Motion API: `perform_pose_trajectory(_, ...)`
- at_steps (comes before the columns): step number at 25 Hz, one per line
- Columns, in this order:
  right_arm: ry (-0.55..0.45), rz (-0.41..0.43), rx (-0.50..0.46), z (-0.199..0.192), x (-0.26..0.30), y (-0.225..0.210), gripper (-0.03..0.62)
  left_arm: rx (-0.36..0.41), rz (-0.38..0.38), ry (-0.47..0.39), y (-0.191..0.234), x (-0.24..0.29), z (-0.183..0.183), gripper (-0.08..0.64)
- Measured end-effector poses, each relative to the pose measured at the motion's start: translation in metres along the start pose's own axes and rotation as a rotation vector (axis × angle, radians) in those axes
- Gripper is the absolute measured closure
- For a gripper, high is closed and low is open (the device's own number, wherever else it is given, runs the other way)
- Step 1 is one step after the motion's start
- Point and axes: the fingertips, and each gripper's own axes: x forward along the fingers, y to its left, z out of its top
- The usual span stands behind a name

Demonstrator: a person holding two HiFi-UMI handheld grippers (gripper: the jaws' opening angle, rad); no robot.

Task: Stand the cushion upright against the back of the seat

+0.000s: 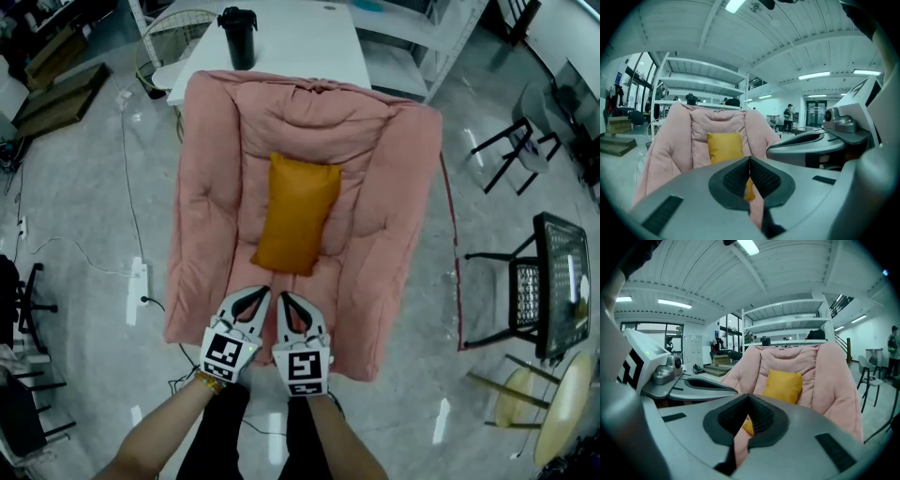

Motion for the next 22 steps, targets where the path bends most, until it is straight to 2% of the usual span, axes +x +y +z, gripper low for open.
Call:
perform_pose_trajectory(12,-0.114,-0.051,0.018,0.152,-0.076,0.021,0.578,-0.014,0.033,-0.077,-0.011,-0.079,0.159,0.546)
perform_pose_trajectory(17,-0.131,-0.074,0.023,0.196,-0.113,0.036,0.578,0.014,0.004,-0.085,-0.031,-0.112,0.202,0.546)
perform_pose_trajectory(22,-0.159,-0.105,0.045,0.23,-0.146,0.043,0.578,0.001,0.0,-0.113,-0.041,-0.146,0.23,0.546)
